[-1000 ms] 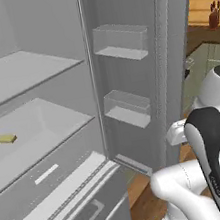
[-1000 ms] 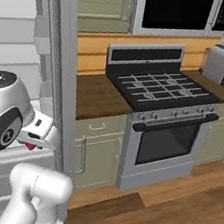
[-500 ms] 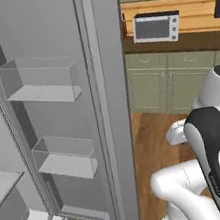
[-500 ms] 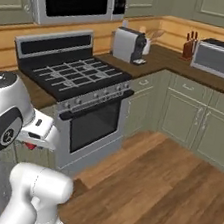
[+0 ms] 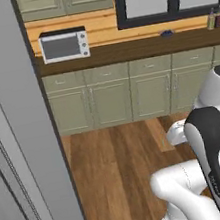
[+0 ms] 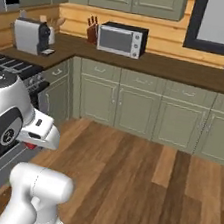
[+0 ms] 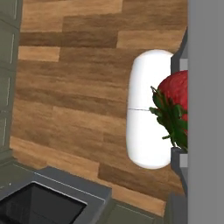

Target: Take the strawberry from the fridge and place it on top of the pancake, located on the dining counter.

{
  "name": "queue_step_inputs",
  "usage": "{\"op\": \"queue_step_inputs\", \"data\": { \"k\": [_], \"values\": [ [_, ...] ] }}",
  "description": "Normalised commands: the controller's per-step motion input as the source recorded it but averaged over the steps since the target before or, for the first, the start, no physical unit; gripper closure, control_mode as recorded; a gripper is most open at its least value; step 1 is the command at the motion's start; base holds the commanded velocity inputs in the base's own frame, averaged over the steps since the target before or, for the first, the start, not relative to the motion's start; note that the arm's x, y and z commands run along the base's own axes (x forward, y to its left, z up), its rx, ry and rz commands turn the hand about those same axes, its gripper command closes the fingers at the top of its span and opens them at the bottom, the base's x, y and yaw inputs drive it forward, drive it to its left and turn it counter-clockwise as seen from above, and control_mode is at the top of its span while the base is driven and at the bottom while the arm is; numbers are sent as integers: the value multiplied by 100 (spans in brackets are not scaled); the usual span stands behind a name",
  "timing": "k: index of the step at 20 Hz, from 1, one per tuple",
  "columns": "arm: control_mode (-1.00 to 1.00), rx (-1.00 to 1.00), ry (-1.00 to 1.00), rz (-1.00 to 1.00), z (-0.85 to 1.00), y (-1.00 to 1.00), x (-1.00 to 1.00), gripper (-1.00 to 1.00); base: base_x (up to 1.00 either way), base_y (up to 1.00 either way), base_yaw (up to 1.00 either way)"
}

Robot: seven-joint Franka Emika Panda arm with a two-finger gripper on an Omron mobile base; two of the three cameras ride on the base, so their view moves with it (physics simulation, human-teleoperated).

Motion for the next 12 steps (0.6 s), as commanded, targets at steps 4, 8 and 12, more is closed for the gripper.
{"op": "queue_step_inputs", "data": {
  "k": [4,8,12],
  "values": [
    [100,0,0,0,0,0,0,100,13,-65,-50],
    [100,0,0,0,0,0,0,100,83,-45,-32],
    [100,0,0,0,0,0,0,100,100,-28,-11]
  ]
}}
